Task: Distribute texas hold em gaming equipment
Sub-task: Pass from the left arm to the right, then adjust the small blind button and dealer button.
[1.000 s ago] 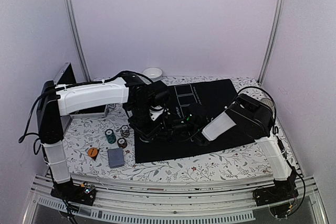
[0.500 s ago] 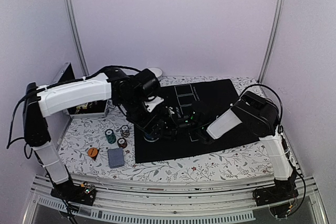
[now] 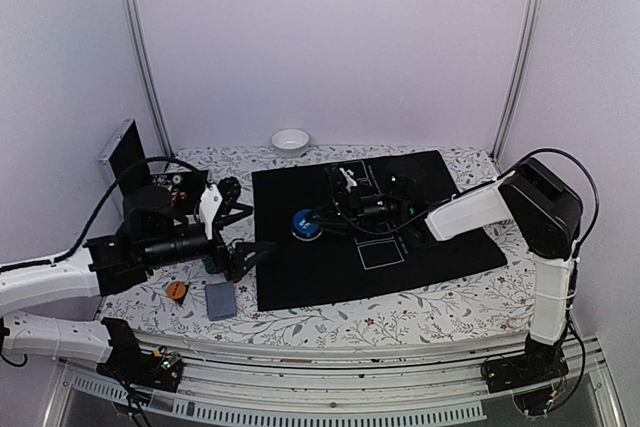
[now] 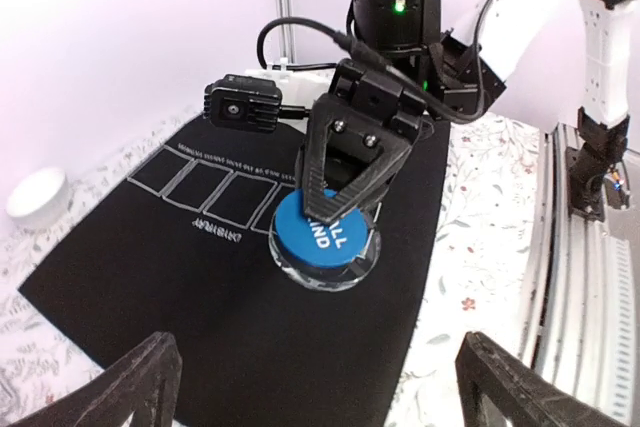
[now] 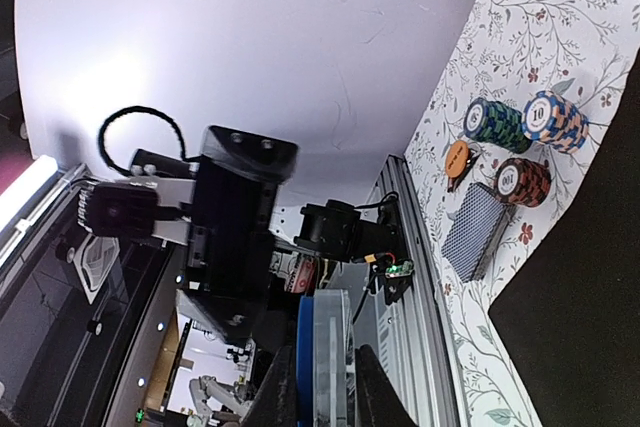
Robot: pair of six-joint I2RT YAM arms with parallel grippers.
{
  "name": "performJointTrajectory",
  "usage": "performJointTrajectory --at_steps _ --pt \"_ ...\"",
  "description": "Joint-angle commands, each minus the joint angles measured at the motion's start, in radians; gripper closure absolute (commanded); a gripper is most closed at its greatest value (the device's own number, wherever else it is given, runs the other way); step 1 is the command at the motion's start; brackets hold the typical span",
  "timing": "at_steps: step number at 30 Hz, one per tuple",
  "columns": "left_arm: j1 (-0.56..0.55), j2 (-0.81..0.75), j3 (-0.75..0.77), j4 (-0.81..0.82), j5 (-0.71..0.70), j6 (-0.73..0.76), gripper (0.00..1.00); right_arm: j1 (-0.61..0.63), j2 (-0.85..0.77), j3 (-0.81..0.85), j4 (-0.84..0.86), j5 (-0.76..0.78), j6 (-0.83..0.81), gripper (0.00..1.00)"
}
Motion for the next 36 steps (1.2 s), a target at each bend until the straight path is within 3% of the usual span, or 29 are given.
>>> performJointTrajectory --at_steps 1,5,8,10,12,16,21,25,29,36 --pt "-0.007 -0.006 -0.176 0.558 0.007 0.215 0.02 0.004 -0.111 -0.01 -0.155 0.021 -0.124 0.98" --pt "-0.042 0.11 -0.155 0.593 0.005 0.379 0.02 0.005 -0.154 -0.014 -0.226 0.032 -0.149 0.98" --pt "-0.049 0.166 -0.174 0.737 0.015 0.422 0.02 0.01 -0.18 -0.002 -0.313 0.064 -0.197 0.98" --pt "-0.049 0.217 -0.138 0.73 0.057 0.444 0.02 0.016 -0.19 0.006 -0.356 0.075 -0.224 0.98" --pt "-0.052 0.28 -0.091 0.674 0.094 0.448 0.02 0.018 -0.193 0.015 -0.357 0.074 -0.226 0.98" --pt "-0.051 0.357 -0.1 0.759 0.083 0.441 0.04 0.024 -0.189 0.031 -0.359 0.071 -0.219 0.98" --pt "-0.051 0.421 -0.048 0.703 0.094 0.427 0.05 0.03 -0.191 0.033 -0.357 0.067 -0.215 0.98" --pt "-0.049 0.443 -0.047 0.735 0.081 0.426 0.08 0.034 -0.193 0.036 -0.357 0.066 -0.217 0.98" --pt "-0.049 0.471 -0.018 0.712 0.069 0.414 0.17 0.038 -0.189 0.039 -0.355 0.058 -0.218 0.98" --pt "-0.043 0.491 -0.027 0.716 0.076 0.411 0.15 0.038 -0.205 0.033 -0.354 0.059 -0.221 0.98"
